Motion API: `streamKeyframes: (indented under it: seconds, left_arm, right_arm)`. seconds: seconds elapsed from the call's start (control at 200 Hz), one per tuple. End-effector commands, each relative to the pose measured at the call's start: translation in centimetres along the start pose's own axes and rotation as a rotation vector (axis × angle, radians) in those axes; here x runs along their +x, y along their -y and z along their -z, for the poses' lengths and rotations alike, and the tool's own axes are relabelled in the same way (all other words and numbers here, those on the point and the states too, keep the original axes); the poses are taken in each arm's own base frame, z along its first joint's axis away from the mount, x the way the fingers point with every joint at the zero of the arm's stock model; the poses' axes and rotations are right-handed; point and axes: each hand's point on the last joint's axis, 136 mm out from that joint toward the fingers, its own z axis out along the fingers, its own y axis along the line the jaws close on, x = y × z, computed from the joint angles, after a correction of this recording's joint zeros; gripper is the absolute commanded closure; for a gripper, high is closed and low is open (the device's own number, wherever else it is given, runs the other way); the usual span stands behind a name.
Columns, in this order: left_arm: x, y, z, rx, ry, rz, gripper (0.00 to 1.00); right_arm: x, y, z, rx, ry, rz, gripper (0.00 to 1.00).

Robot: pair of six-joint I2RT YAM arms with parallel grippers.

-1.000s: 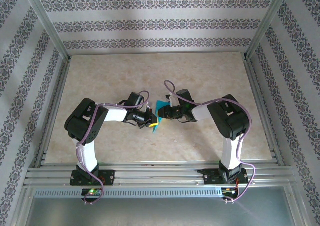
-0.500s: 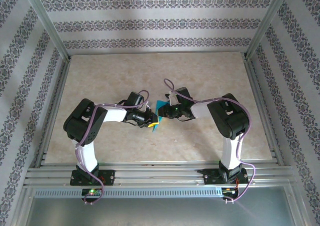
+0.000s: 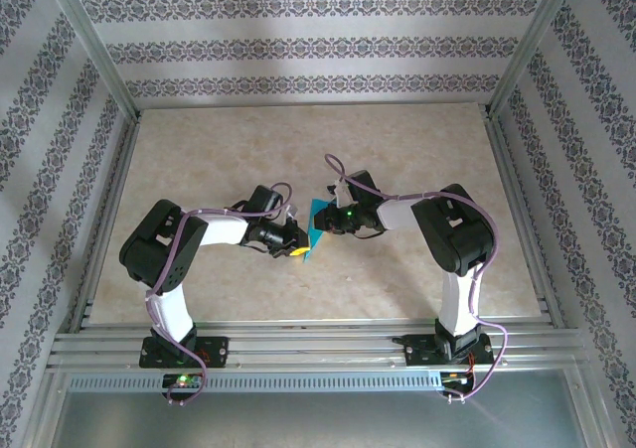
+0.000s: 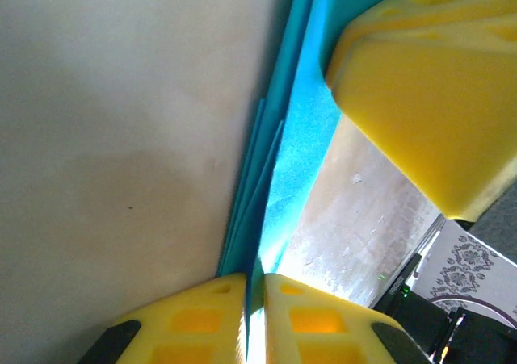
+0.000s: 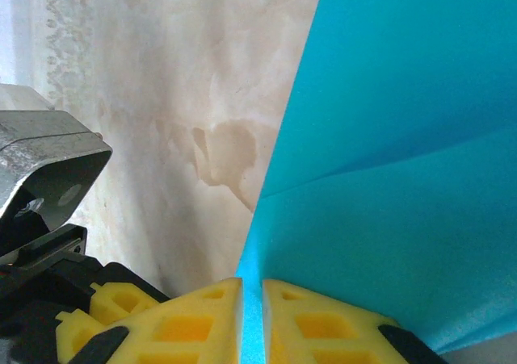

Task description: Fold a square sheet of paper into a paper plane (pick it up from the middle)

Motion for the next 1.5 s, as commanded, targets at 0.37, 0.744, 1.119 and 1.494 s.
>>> streamKeyframes:
  seconds: [0.37,0.744,1.119,1.494]
  left_arm:
    - [0.4,0.6,4.0,-0.142,0.053,-0.063,0.73]
    - [-0.8,4.9,1.9,-0.058,0.093,-0.156,0.8]
    - [-0.3,1.7,0.0,-0.151,0.058,-0.117,0.87]
    - [0.6,-0.6,-0.4,-0.217,0.024,-0.093,0.89]
  right_arm:
    - [2.5,6.5,-1.0,0.243,-0.053,-0.115,0.81]
    - [3.0,7.4,-1.1,0.283,-0.075,-0.152,0.82]
    - [3.3,7.9,-1.1,0.312,-0.095,-0.178,0.83]
    - [3.5,8.3,-1.1,0.333,-0.107,-0.19,0.83]
